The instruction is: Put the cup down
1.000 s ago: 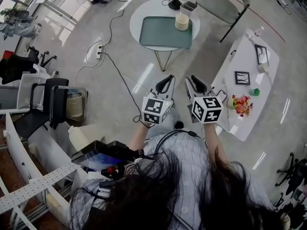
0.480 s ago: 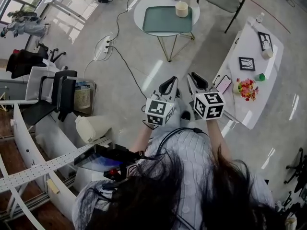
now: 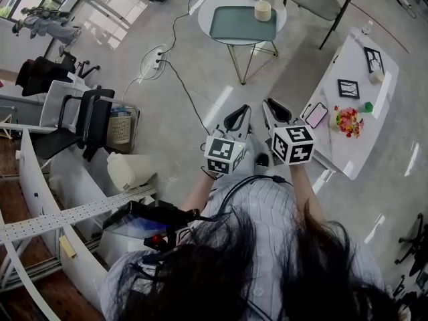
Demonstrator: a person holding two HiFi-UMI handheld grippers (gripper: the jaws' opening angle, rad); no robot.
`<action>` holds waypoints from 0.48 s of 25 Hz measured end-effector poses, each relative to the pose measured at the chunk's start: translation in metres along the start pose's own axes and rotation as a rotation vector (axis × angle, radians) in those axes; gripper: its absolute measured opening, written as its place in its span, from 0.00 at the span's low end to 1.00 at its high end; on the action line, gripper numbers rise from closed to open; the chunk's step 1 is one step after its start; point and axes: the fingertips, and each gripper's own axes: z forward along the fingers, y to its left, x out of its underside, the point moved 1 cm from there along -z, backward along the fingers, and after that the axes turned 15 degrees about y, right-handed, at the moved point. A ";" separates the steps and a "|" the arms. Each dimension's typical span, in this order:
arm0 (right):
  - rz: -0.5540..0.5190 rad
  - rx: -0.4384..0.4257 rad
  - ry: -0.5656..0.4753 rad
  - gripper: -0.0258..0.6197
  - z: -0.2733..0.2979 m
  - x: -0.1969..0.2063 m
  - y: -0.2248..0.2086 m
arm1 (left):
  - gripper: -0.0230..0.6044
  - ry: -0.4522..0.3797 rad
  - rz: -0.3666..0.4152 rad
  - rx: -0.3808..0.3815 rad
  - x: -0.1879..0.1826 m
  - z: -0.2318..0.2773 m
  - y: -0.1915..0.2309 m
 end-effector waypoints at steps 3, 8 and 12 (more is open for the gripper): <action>-0.028 -0.011 0.003 0.14 -0.002 0.004 0.011 | 0.06 -0.007 -0.001 -0.011 0.005 -0.008 -0.001; -0.052 -0.016 0.009 0.14 -0.004 0.010 0.026 | 0.06 -0.022 -0.010 -0.024 0.011 -0.022 0.003; -0.064 -0.021 0.002 0.14 -0.004 0.009 0.035 | 0.06 -0.025 -0.014 -0.032 0.015 -0.029 0.006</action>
